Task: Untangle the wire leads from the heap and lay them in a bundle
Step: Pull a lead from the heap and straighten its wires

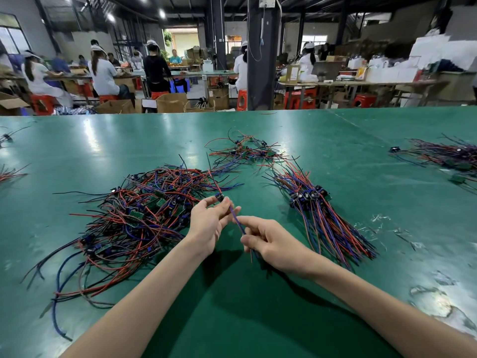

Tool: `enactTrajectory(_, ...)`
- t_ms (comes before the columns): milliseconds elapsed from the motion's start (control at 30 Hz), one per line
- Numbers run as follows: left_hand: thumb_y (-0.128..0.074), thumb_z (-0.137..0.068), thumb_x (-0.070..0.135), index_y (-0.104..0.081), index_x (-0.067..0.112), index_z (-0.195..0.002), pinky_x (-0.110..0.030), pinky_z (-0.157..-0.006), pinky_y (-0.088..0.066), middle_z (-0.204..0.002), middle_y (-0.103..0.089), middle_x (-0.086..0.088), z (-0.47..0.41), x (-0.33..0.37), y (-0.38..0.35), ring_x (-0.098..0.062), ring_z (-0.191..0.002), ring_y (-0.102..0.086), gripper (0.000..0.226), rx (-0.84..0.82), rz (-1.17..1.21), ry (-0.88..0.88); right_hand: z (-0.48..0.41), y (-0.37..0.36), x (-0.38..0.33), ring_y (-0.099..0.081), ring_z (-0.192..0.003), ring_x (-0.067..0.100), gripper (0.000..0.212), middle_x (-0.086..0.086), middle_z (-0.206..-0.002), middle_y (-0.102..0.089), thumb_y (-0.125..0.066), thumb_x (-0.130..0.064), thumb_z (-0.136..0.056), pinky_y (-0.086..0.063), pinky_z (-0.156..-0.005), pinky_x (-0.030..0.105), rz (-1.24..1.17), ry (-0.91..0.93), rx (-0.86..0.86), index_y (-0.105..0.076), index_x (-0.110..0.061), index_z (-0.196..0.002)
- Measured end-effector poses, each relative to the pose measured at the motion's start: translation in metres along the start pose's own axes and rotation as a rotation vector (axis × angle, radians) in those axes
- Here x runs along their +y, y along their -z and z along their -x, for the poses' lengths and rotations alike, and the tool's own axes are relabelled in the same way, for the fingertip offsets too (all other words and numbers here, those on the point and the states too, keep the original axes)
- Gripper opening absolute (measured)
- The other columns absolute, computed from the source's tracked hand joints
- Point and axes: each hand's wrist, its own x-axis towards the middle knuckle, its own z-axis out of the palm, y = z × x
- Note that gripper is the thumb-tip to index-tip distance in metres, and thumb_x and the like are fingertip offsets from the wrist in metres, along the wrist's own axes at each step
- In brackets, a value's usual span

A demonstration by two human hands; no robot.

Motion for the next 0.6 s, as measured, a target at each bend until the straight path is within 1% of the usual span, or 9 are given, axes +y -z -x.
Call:
enactTrajectory(100, -0.053, -0.088, -0.010, -0.041, -0.006, -0.124, -0.030, -0.059, -0.059, -0.083, -0.055, -0.016, -0.001, -0.001, -0.001, -0.034, -0.092, -0.059, 0.038, 0.003, 0.003, 0.003, 0.002, 0.001, -0.002, -0.045, -0.058, 0.002, 0.038, -0.015, -0.059, -0.052, -0.051, -0.002, -0.095, -0.038, -0.062, 0.014, 0.030, 0.023, 0.040, -0.051, -0.009, -0.132)
enactTrajectory(200, -0.054, -0.089, -0.009, -0.038, -0.010, -0.128, -0.030, -0.062, -0.060, -0.081, -0.057, -0.013, -0.003, -0.001, -0.001, -0.021, -0.075, -0.062, 0.042, 0.008, -0.005, -0.001, 0.005, 0.002, -0.008, -0.044, -0.057, 0.001, 0.041, -0.011, -0.063, -0.049, -0.050, 0.000, -0.094, -0.036, -0.062, 0.012, 0.069, 0.094, 0.081, -0.049, -0.013, -0.133)
enactTrajectory(267, -0.053, -0.089, -0.010, -0.039, -0.007, -0.126, -0.026, -0.059, -0.058, -0.083, -0.060, -0.012, -0.003, -0.001, -0.002, -0.014, -0.071, -0.064, 0.039, 0.012, -0.018, -0.001, 0.006, 0.002, -0.012, -0.043, -0.054, 0.003, 0.042, -0.010, -0.063, -0.048, -0.049, 0.002, -0.094, -0.035, -0.060, 0.011, 0.099, 0.159, 0.104, -0.046, -0.016, -0.131)
enactTrajectory(333, -0.053, -0.090, -0.009, -0.042, -0.003, -0.119, -0.026, -0.057, -0.057, -0.081, -0.059, -0.012, -0.002, 0.000, -0.002, -0.015, -0.068, -0.065, 0.032, -0.001, 0.000, 0.012, 0.007, 0.002, -0.015, -0.043, -0.054, 0.003, 0.032, -0.008, -0.064, -0.047, -0.048, 0.002, -0.094, -0.034, -0.060, 0.010, 0.152, 0.208, 0.108, -0.053, -0.014, -0.121)
enactTrajectory(400, -0.052, -0.090, -0.008, -0.043, -0.001, -0.113, -0.030, -0.059, -0.059, -0.079, -0.055, -0.014, -0.003, 0.000, 0.000, -0.025, -0.078, -0.065, 0.026, -0.018, 0.062, 0.039, 0.008, 0.002, -0.015, -0.041, -0.055, 0.003, 0.022, -0.005, -0.063, -0.047, -0.045, 0.002, -0.094, -0.033, -0.059, 0.010, 0.167, 0.233, 0.092, -0.062, -0.008, -0.105)
enactTrajectory(467, -0.052, -0.090, -0.008, -0.044, -0.001, -0.109, -0.031, -0.060, -0.059, -0.080, -0.053, -0.015, -0.004, 0.001, 0.002, -0.033, -0.091, -0.057, 0.022, -0.014, 0.094, 0.050, 0.009, 0.002, -0.014, -0.039, -0.055, 0.004, 0.023, -0.004, -0.063, -0.047, -0.043, 0.001, -0.096, -0.034, -0.056, 0.012, 0.122, 0.206, 0.073, -0.064, -0.009, -0.094)
enactTrajectory(500, -0.052, -0.090, -0.008, -0.044, -0.001, -0.108, -0.030, -0.061, -0.059, -0.080, -0.053, -0.014, -0.004, 0.001, 0.003, -0.033, -0.093, -0.055, 0.021, -0.011, 0.094, 0.047, 0.008, 0.002, -0.014, -0.038, -0.054, 0.005, 0.025, -0.005, -0.062, -0.046, -0.042, -0.001, -0.097, -0.034, -0.054, 0.014, 0.096, 0.168, 0.064, -0.064, -0.012, -0.092)
enactTrajectory(533, -0.052, -0.090, -0.008, -0.044, -0.001, -0.108, -0.030, -0.061, -0.059, -0.079, -0.053, -0.014, -0.005, 0.001, 0.003, -0.031, -0.090, -0.056, 0.021, -0.007, 0.090, 0.041, 0.008, 0.002, -0.013, -0.037, -0.053, 0.007, 0.027, -0.007, -0.061, -0.046, -0.041, -0.003, -0.098, -0.034, -0.051, 0.018, 0.073, 0.117, 0.054, -0.064, -0.016, -0.091)
enactTrajectory(600, -0.052, -0.090, -0.009, -0.043, -0.002, -0.111, -0.031, -0.063, -0.060, -0.077, -0.052, -0.012, -0.006, 0.001, 0.003, -0.022, -0.077, -0.058, 0.024, 0.006, 0.089, 0.023, 0.005, 0.003, -0.010, -0.035, -0.048, 0.009, 0.031, -0.008, -0.057, -0.046, -0.040, -0.003, -0.097, -0.032, -0.046, 0.024, 0.029, -0.012, 0.024, -0.065, -0.020, -0.088)
